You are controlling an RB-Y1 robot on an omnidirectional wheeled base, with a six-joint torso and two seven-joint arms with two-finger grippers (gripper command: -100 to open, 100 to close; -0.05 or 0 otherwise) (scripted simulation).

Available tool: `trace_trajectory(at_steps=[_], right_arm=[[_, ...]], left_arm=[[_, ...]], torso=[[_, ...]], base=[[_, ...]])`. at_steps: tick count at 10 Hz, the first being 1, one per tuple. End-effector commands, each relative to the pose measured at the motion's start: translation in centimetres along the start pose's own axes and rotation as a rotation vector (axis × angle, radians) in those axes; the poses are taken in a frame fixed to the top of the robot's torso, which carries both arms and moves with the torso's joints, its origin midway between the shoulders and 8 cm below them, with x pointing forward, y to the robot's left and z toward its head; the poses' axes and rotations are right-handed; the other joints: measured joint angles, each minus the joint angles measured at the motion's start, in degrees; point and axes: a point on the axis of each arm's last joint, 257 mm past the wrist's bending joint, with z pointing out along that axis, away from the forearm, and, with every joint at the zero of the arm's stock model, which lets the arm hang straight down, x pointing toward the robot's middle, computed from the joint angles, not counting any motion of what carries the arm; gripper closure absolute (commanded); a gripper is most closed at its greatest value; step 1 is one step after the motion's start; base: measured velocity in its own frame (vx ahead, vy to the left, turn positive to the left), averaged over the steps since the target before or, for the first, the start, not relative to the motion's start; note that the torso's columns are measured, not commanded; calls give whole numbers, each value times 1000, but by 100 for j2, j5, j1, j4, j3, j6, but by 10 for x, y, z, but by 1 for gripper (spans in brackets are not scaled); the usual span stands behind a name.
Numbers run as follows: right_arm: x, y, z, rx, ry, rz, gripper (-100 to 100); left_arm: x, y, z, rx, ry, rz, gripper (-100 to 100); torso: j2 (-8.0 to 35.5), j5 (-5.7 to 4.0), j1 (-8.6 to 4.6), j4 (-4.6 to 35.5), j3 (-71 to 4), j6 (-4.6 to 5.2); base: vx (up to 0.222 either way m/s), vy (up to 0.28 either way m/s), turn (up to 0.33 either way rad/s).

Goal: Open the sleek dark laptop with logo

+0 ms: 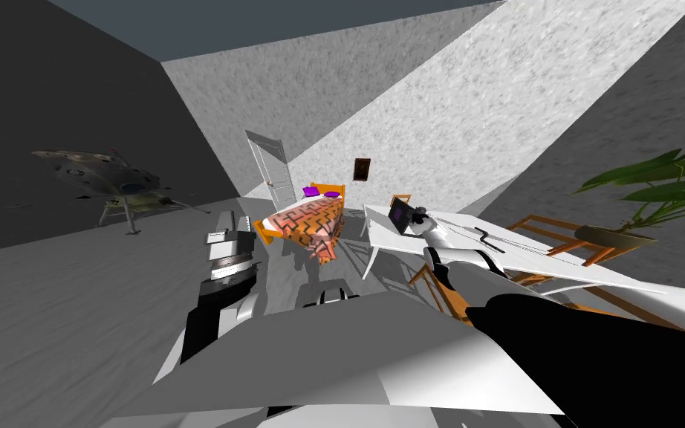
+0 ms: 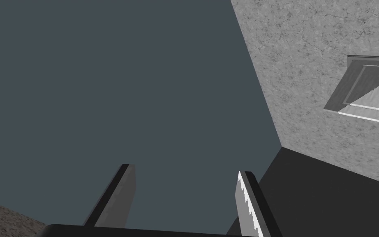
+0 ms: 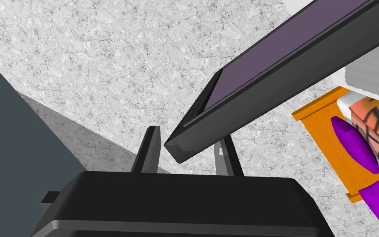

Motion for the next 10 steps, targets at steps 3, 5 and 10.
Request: trace_trajectory(at_steps=[3,5,10], right_arm=[[-26,9,0,-28,-74,-11,100],[-48,21,-2,-59,-135,-14,100],[-88,50,-11,-140,-250,-19,100]], left_arm=[[0,0,0,0,0,0,0],[0,0,0,0,0,0,0],[0,0,0,0,0,0,0]], torso=[[57,-8,-21,15,35,-27],[48,-4,-20,21,33,11],[62,-3,-14,19,39,-2]], base=[[111,34,-119],[116,63,-319],[155,87,-293]])
